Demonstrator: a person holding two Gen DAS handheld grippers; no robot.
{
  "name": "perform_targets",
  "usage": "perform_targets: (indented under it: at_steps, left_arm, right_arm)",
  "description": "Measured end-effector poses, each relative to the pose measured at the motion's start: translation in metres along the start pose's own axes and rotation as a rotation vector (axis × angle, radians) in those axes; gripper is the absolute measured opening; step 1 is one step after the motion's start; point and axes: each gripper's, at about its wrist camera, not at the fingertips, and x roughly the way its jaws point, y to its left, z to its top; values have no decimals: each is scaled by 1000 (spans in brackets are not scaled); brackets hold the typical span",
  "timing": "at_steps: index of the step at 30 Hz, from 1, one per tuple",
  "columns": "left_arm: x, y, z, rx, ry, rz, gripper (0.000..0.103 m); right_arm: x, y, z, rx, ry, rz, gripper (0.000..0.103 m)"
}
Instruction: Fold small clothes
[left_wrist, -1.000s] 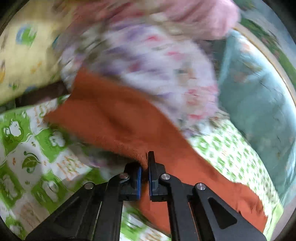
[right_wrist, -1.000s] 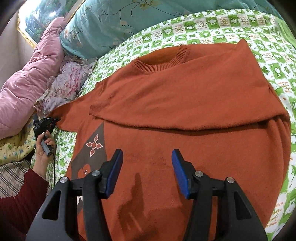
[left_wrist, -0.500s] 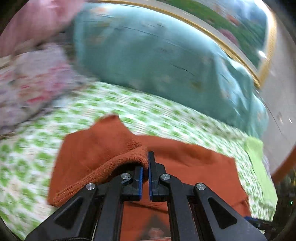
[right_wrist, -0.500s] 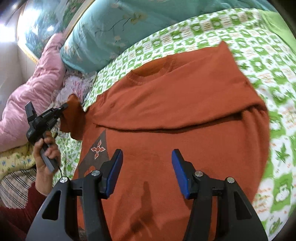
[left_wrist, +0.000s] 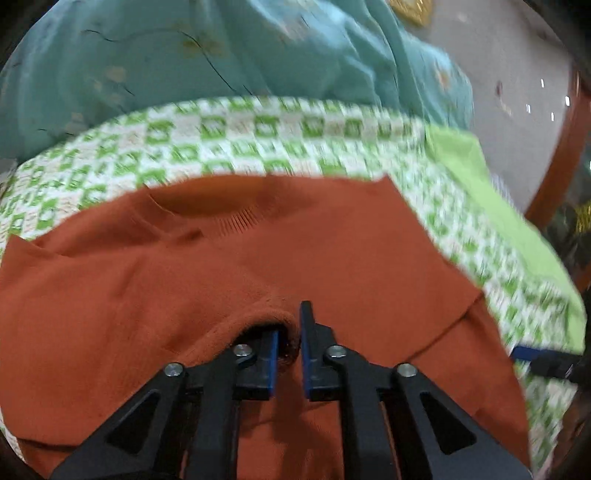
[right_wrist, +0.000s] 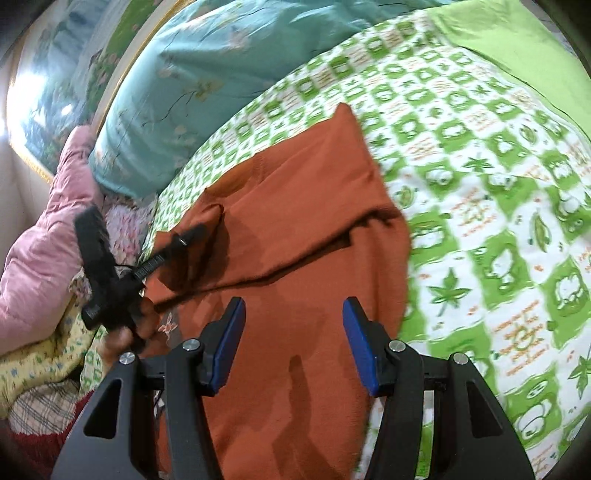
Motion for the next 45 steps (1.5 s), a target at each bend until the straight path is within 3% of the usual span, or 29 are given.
perform_targets:
  at_steps: [2,5,9,12,14,16,20,22,26,28,29,30,32,33,35,37,38,41,45]
  left_arm:
    - [3,-1,-8,6,32,-24,35]
    - [-11,3,-26,13,42,-17,56]
    - [-48,26,-56,-15,32,-14,58]
    - [-75,54,-76,-43,32,39,58]
    - [-94,76,-88,-71,22,111,59]
    - [-108,103,-97,-92,12,236,59]
    - [-108,148,-105,-153,64,403,61]
    - [-106,166,-109,-209,81,410,61]
    - [-102,185,-103,-291,69,428,63]
    - [-100,187,-96,-300,59,451,63]
    - [-98,188,-91,-302,51,460,63]
    - [-95,189,-88,-306,46,469,63]
    - [-92,194,-82,-318,41,485,62]
    - [-92,195,-81,-322,38,491,61]
    - [-93,196,-79,-326,27,502,61]
    - [-92,198,-79,-335,24,499,61]
    - [-90,199,-78,-339,28,493,61]
    - [-85,194,-77,-324,36,484,61]
    - [-86,199,-79,-360,38,486,59]
  right_arm:
    - [1,-2,2,8,-3,-4,56]
    - [4,-1,5,-4,-8,-10,56]
    - [17,22,15,-78,-3,-4,56]
    - [35,54,21,-192,13,0,56]
    - [51,82,22,-310,26,-11,56]
    - [69,111,20,-466,30,-36,56]
    - [111,155,1,-797,54,-116,56]
    - [136,171,-15,-983,63,-200,56]
    - [167,180,-23,-1100,74,-239,56]
    - [175,183,-18,-1090,47,-224,56]
    - [173,185,-15,-1072,33,-192,50]
    - [171,186,-11,-1037,21,-151,27]
    - [165,184,5,-926,0,-116,5]
    - [158,180,17,-850,-38,-112,5]
    - [128,145,51,-583,-119,-88,5]
    - [106,91,76,-305,-146,-62,5]
    - [101,73,79,-241,-151,-88,5]
    - [103,38,77,-176,-107,-117,5]
    - [112,37,68,-180,-69,-121,5]
